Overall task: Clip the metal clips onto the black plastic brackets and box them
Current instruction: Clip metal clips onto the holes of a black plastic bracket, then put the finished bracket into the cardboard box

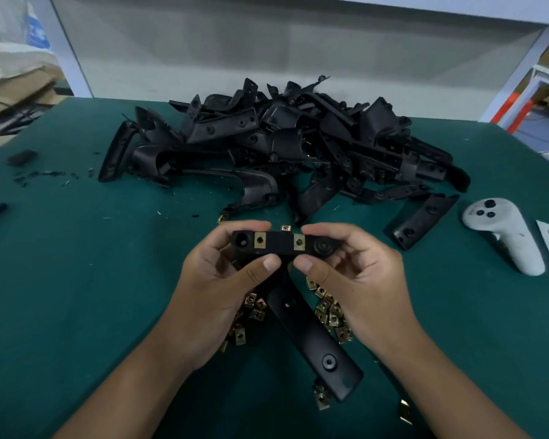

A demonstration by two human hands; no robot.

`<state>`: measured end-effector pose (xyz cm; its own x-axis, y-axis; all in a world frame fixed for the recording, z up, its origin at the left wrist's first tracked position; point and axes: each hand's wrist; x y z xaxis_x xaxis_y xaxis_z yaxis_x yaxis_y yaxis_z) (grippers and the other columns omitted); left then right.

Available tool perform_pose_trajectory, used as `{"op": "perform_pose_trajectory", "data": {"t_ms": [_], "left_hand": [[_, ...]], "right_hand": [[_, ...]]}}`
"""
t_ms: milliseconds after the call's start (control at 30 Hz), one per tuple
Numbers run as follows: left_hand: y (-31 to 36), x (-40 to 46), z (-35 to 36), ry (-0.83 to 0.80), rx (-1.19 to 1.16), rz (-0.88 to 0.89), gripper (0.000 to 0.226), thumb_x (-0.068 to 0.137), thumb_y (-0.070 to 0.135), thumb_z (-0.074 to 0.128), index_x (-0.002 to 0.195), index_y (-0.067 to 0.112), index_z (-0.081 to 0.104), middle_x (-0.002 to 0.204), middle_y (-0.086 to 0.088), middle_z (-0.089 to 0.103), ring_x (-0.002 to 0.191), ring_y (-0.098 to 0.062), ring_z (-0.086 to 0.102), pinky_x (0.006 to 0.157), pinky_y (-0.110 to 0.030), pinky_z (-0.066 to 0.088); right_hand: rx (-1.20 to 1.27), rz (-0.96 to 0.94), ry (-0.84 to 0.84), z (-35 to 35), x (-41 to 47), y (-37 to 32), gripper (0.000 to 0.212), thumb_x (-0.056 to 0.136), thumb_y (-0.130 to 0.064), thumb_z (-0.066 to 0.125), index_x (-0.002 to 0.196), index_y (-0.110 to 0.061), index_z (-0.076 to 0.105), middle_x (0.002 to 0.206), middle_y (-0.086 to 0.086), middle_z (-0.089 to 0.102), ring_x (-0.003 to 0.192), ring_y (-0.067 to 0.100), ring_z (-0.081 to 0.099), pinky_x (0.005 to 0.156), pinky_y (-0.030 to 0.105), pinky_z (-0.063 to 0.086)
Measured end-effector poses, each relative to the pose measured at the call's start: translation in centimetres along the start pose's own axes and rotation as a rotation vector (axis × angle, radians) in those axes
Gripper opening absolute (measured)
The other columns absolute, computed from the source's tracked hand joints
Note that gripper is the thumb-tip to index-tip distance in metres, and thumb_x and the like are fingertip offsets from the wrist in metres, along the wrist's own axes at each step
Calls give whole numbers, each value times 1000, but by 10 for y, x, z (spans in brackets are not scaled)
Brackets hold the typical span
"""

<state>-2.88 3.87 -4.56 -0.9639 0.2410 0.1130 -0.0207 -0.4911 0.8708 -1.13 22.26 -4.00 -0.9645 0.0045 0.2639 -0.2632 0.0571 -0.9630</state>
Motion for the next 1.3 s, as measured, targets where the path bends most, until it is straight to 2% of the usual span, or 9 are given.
{"op": "perform_pose_trajectory", "data": {"t_ms": [167, 333, 500, 767, 967, 1067, 1133, 1200, 1300], "left_hand": [[0, 0, 1, -5, 7, 12, 45, 62, 38, 95, 101, 24, 76, 101, -4, 74, 96, -17, 70, 82, -25, 56], [-2, 0, -1, 13, 35, 19, 34, 66, 27, 92, 96, 22, 76, 100, -7, 74, 93, -19, 70, 81, -27, 58], [-3, 0, -1, 4, 68, 28, 42, 62, 41, 94, 94, 23, 75, 97, -5, 74, 91, -17, 70, 79, -27, 58], [-5, 1, -5, 2, 78, 27, 43, 66, 37, 93, 100, 19, 75, 101, -6, 74, 95, -19, 71, 81, -27, 58], [1, -7, 5, 46, 188, 45, 44, 68, 45, 90, 106, 28, 76, 111, -6, 75, 106, -23, 70, 93, -42, 57], [6, -18, 16, 48, 359, 69, 36, 73, 45, 78, 108, 35, 74, 112, -2, 75, 105, -27, 70, 95, -53, 55], [7, -25, 36, -17, 490, 119, 31, 75, 50, 77, 104, 43, 72, 102, 10, 75, 91, -11, 72, 82, -33, 60], [6, -34, 66, -143, 580, 176, 26, 77, 47, 79, 101, 49, 70, 94, 21, 73, 79, 7, 67, 69, -11, 54], [-12, -52, 124, -353, 718, 213, 29, 78, 50, 71, 107, 49, 65, 104, 28, 71, 94, 8, 67, 76, -17, 53]], "right_hand": [[-8, -15, 25, 0, 1, 1, 36, 74, -54, 83, 105, -37, 75, 79, -14, 69, 67, 2, 55, 64, 15, 49], [-42, -8, 10, 0, 1, 1, 37, 76, -58, 80, 107, -39, 74, 86, -11, 72, 72, 4, 59, 68, 17, 51], [-35, 12, -27, -1, 2, 3, 37, 78, -59, 78, 109, -39, 71, 96, -3, 74, 82, 21, 65, 73, 24, 54], [14, 4, -48, 0, 4, 5, 31, 84, -51, 77, 111, -38, 70, 98, -10, 73, 84, 4, 66, 72, 16, 51], [-66, -2, -14, -9, 5, -15, 28, 81, -46, 80, 107, -39, 73, 98, 4, 73, 90, 38, 65, 81, 50, 56], [-161, -45, -12, -26, -8, -38, 23, 85, -35, 80, 107, -37, 73, 95, -10, 74, 84, 15, 68, 76, 27, 54], [-244, -71, 34, -47, -33, -54, 23, 86, -36, 80, 107, -39, 72, 84, -18, 69, 72, 4, 61, 67, 18, 48], [-306, -81, 132, -71, -68, -71, 25, 85, -37, 79, 108, -42, 71, 76, -9, 65, 66, 18, 56, 62, 31, 49], [-363, -64, 343, -111, -134, -91, 34, 84, -25, 81, 113, -39, 68, 85, 17, 63, 75, 33, 59, 72, 43, 51]]}}
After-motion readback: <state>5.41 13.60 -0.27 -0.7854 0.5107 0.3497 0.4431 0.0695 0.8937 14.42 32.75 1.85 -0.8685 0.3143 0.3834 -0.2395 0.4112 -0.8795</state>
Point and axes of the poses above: each hand's wrist, its own x-axis towards the middle knuckle, its own z-axis out of the palm, y = z × x
